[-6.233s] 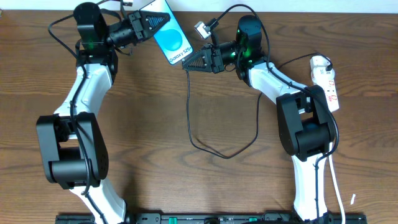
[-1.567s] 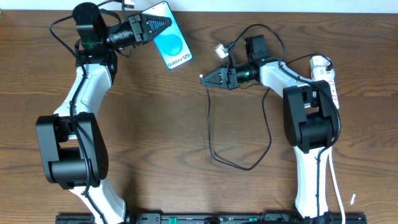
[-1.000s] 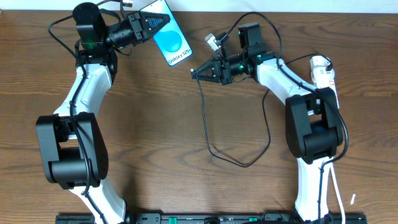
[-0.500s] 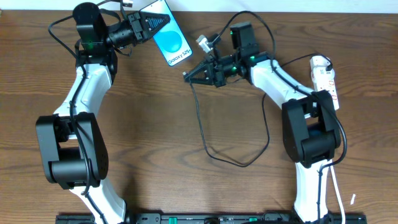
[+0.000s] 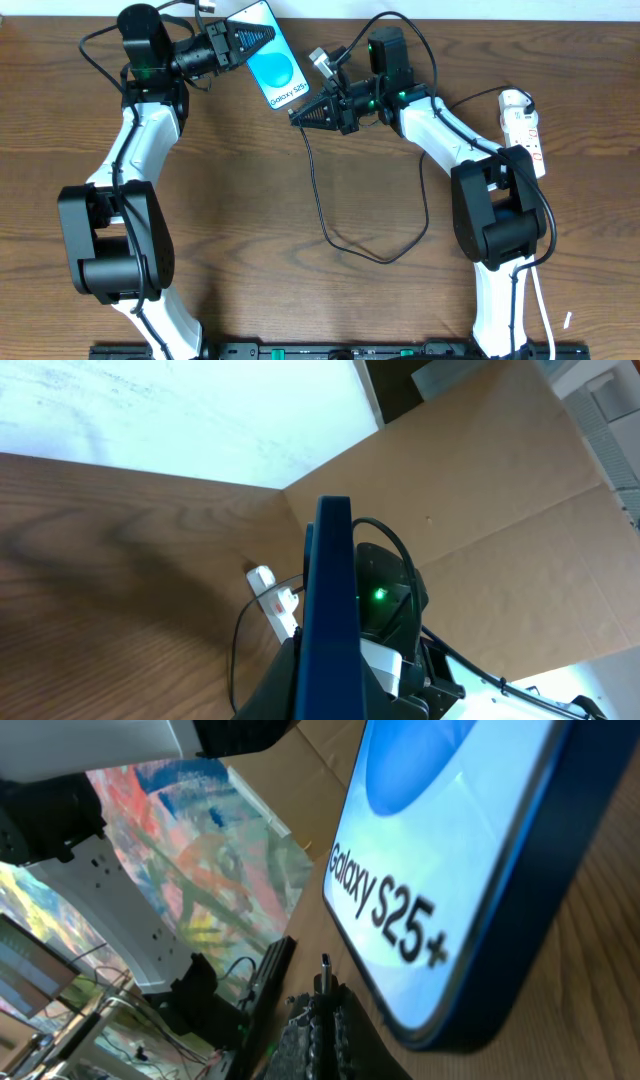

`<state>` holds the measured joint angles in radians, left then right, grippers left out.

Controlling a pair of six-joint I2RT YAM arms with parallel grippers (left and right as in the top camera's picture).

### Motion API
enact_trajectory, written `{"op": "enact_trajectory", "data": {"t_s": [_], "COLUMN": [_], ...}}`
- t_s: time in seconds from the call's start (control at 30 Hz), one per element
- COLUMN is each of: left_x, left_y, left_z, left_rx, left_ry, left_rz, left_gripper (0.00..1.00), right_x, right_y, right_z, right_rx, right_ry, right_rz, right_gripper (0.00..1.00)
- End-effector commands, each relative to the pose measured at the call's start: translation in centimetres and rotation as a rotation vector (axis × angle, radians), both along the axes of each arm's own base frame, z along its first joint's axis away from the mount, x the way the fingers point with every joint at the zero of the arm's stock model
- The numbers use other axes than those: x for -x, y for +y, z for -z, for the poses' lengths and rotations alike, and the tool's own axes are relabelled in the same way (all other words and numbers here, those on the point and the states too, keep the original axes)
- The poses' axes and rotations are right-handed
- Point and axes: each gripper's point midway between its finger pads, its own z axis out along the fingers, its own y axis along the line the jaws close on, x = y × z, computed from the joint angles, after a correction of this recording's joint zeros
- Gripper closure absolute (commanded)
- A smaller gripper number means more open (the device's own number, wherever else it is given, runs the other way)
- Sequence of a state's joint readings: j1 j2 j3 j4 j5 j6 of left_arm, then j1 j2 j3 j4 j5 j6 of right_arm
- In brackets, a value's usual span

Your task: Plug charger to phone and switch on socket

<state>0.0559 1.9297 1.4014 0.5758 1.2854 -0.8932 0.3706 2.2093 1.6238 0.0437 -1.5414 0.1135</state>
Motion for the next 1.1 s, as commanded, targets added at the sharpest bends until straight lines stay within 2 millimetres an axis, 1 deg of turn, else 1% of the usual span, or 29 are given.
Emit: {"op": "enact_trajectory", "data": {"t_s": [0.0,0.3,0.57,1.07], "left_x": [1.19,1.22,1.2,1.14], "left_y": [-0.36,-0.37,-0.37,-0.39], "left_z": [-2.32,-2.29,-2.28,-2.29], "left_rx": [-0.004,-0.004,-0.004,-0.002], "left_ry": [-0.062,-0.062,-0.061,-0.056], "left_rz": [0.04,0.041,0.04,0.036], "left_gripper": [0.93,0.93,0.92,0.92], "right_x": [0.35,-0.35,-0.47,-0.58], "right_y": [-0.5,-1.25,-0.97,-0.95], "right_z": [-1.59,-1.69,-2.27,-2.25], "right_rx": [-0.012,-0.013,-0.016,-0.015], "right_ry": [0.001,-0.003,-0.011,-0.014], "right_rz": [-0.011,0.009,0.005,0.011], "right_gripper": [0.99,0.99,0.99,0.99]}}
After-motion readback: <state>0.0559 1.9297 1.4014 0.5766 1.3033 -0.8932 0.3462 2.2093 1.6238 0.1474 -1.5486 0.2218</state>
